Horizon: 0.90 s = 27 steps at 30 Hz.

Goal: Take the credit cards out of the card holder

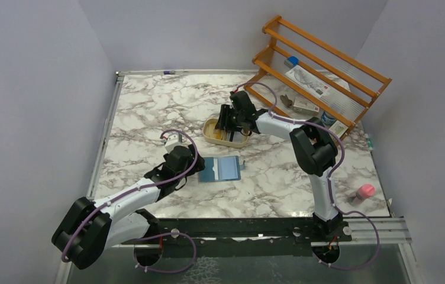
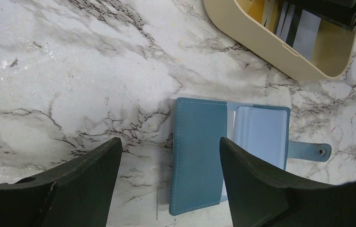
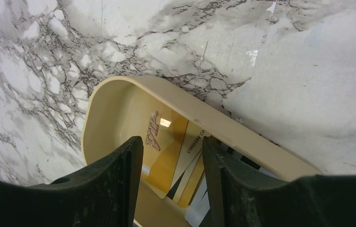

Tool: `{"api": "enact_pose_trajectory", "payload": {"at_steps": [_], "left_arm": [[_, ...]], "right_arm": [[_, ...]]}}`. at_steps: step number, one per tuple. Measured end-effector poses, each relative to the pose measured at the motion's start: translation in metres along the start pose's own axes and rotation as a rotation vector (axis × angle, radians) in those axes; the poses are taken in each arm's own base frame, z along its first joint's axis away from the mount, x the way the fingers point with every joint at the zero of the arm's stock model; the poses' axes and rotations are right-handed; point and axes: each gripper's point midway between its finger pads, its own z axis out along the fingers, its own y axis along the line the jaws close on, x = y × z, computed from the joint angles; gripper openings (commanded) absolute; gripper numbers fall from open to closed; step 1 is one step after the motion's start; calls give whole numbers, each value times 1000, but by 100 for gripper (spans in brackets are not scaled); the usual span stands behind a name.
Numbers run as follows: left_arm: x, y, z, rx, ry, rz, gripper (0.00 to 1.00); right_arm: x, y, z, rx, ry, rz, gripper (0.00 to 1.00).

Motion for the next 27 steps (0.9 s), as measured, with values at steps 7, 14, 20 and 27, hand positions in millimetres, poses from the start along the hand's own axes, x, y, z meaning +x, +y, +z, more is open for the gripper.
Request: {"api": "enact_pose_trajectory", "payload": {"at_steps": [7, 14, 20, 27], "left_arm": [[0, 0, 0, 0, 0, 0, 76], [-1, -1, -1, 4, -4, -1, 76], [-2, -1, -1, 6, -6, -2, 76], [-2, -1, -1, 5, -7, -1, 77]], "right_arm": [[1, 0, 0, 2, 1, -1, 55], [0, -1, 0, 10, -2, 0, 55], [0, -2, 0, 16, -5, 0, 55], [0, -2, 0, 17, -5, 0, 55]]}}
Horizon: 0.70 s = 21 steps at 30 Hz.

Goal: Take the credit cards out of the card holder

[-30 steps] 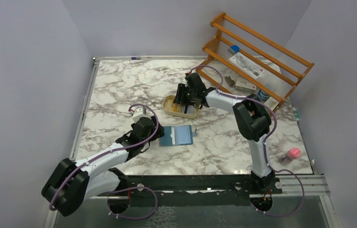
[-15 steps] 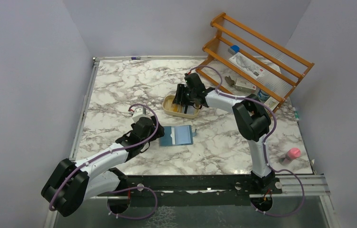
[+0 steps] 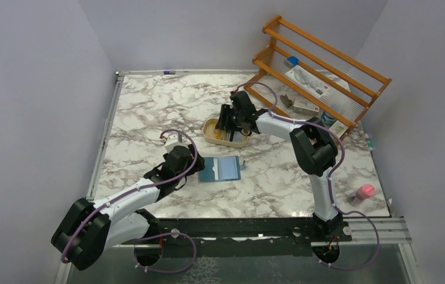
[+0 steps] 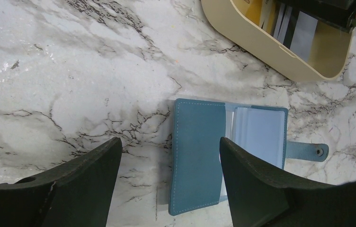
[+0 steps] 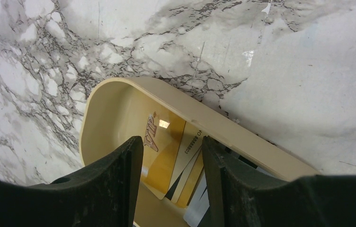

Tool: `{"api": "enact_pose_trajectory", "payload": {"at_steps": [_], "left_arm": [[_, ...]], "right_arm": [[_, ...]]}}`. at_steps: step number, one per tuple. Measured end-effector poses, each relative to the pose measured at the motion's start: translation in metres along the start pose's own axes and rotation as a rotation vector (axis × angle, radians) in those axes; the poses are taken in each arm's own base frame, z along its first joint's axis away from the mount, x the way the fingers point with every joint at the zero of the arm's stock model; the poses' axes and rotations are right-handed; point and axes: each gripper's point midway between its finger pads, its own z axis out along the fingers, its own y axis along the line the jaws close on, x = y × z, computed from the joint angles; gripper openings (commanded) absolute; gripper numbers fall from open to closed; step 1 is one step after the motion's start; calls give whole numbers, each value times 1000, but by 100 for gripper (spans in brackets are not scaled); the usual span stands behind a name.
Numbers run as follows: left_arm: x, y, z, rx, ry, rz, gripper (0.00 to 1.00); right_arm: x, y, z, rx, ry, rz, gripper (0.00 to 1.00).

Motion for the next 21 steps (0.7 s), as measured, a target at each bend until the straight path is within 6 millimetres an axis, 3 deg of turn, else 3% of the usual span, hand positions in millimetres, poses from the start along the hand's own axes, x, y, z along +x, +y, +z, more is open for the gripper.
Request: {"api": "enact_pose_trajectory", "payload": {"at_steps": [21], "left_arm": [[-1, 1, 0, -2, -2, -3, 77]], "right_arm": [[4, 20, 8, -26, 28, -16, 55]]}}
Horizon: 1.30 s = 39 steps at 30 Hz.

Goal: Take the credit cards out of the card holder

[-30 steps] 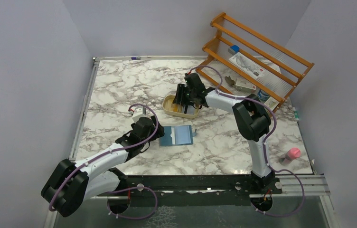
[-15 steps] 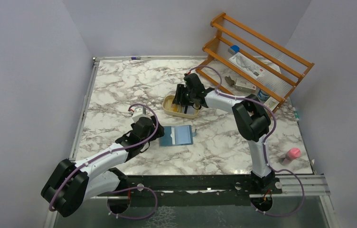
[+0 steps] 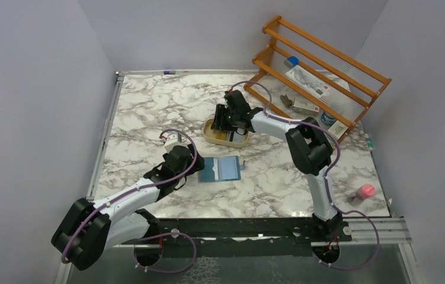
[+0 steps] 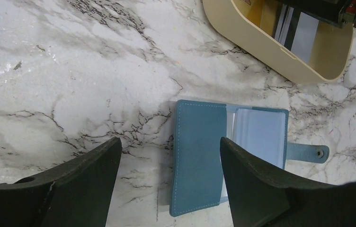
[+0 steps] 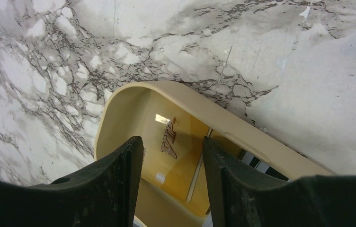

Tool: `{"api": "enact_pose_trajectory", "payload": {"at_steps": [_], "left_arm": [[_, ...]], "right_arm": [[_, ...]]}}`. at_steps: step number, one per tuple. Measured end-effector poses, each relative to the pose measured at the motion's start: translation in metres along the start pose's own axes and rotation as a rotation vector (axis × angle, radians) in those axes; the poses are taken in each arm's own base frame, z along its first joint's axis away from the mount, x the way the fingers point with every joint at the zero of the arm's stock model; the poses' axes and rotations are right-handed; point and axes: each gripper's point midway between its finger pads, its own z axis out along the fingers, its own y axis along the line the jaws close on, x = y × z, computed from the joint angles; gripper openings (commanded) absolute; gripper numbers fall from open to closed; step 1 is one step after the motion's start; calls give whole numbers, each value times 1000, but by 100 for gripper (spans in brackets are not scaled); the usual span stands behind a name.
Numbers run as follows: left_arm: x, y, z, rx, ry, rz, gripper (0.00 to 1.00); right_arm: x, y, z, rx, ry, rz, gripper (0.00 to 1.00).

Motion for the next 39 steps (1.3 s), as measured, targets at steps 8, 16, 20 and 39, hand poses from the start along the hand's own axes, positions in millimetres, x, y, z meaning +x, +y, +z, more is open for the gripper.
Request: {"api": "enact_pose_trajectory", "payload": {"at_steps": [8, 16, 20, 39], "left_arm": [[1, 0, 0, 0, 1, 0, 77], [-3, -1, -5, 13, -12, -5, 78], [-8, -4, -9, 31, -30, -11, 79], [-57, -16, -27, 56, -135, 79, 99]], "right_arm": [[1, 0, -1, 7, 8, 0, 55], [-7, 6, -16, 13, -12, -36, 55], [-28, 22, -50, -16, -74, -74, 68], [-27, 25, -182, -75, -278, -185, 100]]}}
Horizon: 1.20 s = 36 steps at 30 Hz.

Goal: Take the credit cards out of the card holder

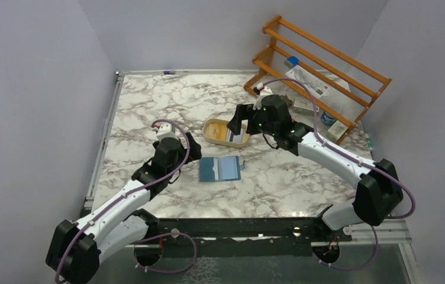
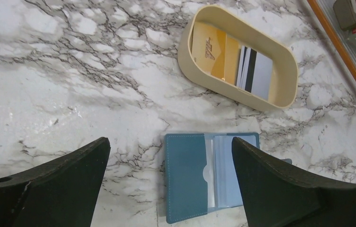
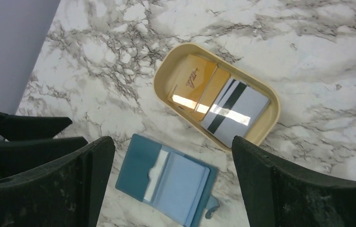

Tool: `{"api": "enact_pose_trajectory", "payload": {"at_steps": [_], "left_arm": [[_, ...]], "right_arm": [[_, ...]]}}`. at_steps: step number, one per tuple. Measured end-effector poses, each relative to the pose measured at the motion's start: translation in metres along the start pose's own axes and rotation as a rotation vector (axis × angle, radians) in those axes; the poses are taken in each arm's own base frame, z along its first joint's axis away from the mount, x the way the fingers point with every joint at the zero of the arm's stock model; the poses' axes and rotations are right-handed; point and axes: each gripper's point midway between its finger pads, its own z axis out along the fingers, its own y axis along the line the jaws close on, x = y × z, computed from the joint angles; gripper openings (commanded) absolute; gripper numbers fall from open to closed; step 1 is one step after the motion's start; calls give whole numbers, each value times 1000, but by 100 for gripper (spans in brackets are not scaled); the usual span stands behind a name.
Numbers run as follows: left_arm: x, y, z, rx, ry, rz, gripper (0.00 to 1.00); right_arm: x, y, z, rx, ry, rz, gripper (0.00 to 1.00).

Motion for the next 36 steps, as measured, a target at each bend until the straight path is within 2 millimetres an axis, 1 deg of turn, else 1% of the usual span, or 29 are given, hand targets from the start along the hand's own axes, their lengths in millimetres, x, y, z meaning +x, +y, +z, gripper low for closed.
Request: {"api": "enact_pose_trajectory", "payload": {"at_steps": [2, 4, 10, 14, 16, 19, 22, 24, 29, 36], "left_arm": [[-11, 1, -1, -11, -17, 7, 99], [-18, 3, -1, -23, -27, 7, 99], [-30, 18, -2, -61, -52, -9, 99], [-39, 27, -4, -76, -73, -35, 99], [-43, 30, -5, -81, -83, -45, 99], [-45, 34, -5, -89, -87, -53, 99], [-44, 34, -4, -88, -81, -53, 99], [-43, 33, -4, -85, -77, -53, 99], [-43, 33, -4, -85, -77, -53, 99], [-46, 33, -5, -82, -84, -55, 99]], "right_arm": [[0, -4, -13, 14, -27, -6, 100], [2, -9, -27, 23, -53, -15, 100], [5, -27, -63, 89, -122, -33, 100], [11, -38, -91, 123, -173, -30, 100], [18, -44, -104, 130, -198, -27, 100], [35, -55, -117, 143, -216, -16, 100], [48, -65, -123, 162, -221, -7, 100], [53, -70, -125, 182, -221, 0, 100], [52, -75, -126, 208, -231, 15, 100], [52, -76, -126, 215, -233, 26, 100]]}}
